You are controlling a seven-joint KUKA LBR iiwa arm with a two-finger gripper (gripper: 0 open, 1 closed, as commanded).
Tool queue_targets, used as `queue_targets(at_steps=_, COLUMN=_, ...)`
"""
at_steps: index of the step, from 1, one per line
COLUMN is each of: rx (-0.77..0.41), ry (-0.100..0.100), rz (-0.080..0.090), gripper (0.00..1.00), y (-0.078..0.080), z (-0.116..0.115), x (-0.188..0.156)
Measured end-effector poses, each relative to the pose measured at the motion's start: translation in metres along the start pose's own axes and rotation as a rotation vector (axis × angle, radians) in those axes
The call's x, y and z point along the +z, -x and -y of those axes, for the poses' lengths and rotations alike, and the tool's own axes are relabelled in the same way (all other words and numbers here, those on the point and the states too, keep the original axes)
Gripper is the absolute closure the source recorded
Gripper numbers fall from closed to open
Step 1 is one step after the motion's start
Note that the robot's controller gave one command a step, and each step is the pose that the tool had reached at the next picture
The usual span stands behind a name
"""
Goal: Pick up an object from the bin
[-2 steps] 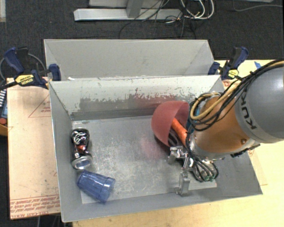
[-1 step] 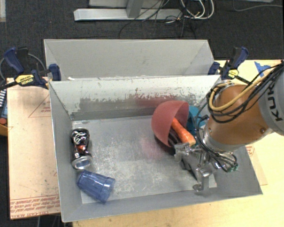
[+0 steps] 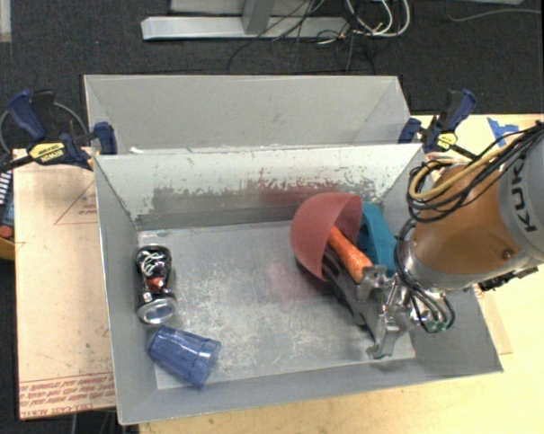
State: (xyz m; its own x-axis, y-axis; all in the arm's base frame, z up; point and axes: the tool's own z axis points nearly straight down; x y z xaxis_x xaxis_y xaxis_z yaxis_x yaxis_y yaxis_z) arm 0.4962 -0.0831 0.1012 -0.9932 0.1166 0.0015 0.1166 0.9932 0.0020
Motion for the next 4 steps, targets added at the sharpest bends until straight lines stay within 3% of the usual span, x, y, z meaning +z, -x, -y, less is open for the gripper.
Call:
queue_targets(at_steps=1, rx=-0.357, ry=-0.001, rz=0.022, gripper=0.00, y=-0.005, z=0.025, x=0.029)
queue_targets(at_steps=2, rx=0.055, ry=0.001, rz=0.001, gripper=1.00, y=-0.013, z=-0.005, x=0.031)
queue_targets(at_steps=4, rx=0.054, ry=0.002, rz=-0.004, gripper=1.00, y=-0.015, z=-0.005, x=0.024)
